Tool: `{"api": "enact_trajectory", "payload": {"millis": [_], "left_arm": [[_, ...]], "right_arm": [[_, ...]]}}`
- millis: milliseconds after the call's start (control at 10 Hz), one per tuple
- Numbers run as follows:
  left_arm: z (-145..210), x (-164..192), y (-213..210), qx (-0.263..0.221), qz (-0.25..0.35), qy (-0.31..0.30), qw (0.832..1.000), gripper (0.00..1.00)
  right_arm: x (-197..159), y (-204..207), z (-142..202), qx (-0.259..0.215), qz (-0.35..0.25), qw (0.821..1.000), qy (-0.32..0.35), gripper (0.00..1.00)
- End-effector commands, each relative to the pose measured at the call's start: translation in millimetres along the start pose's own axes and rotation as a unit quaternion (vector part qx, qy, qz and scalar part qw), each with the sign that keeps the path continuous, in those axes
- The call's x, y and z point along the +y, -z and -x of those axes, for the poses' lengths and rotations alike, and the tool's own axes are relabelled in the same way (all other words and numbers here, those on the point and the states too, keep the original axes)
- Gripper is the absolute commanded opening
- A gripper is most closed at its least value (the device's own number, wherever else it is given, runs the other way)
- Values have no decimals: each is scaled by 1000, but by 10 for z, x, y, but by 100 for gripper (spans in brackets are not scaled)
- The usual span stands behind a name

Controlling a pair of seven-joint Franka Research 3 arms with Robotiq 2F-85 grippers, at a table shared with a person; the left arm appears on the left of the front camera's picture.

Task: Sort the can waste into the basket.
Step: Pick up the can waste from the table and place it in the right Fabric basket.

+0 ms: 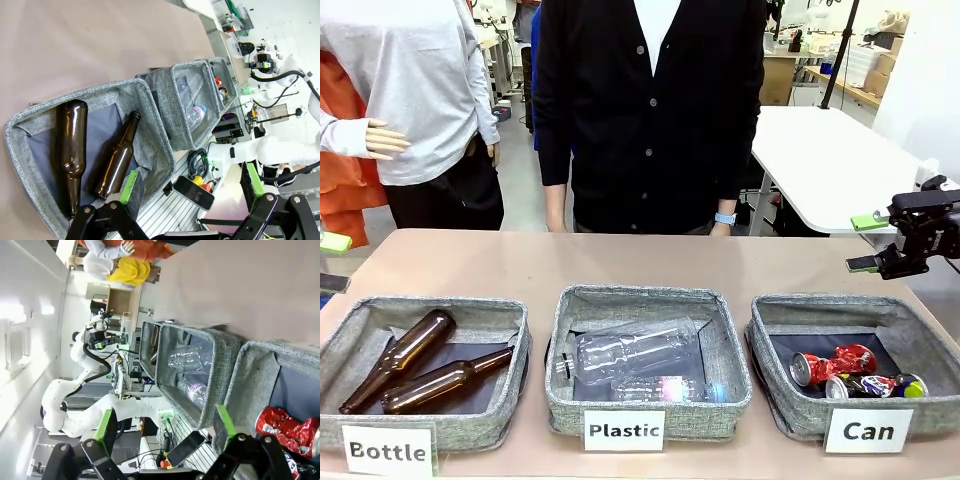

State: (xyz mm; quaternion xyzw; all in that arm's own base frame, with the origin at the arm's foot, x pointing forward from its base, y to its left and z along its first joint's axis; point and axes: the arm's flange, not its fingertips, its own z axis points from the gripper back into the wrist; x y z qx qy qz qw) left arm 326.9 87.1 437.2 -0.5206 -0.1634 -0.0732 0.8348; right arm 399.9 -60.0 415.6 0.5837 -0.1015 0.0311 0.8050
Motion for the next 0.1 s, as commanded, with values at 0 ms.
{"api": "enact_trajectory", "payload": {"millis": [0], "left_arm": [[7,-31,-25,5,1,-3,1000,100]], "right_arm": [[7,-39,-13,4,-3,1000,-4,100]]}}
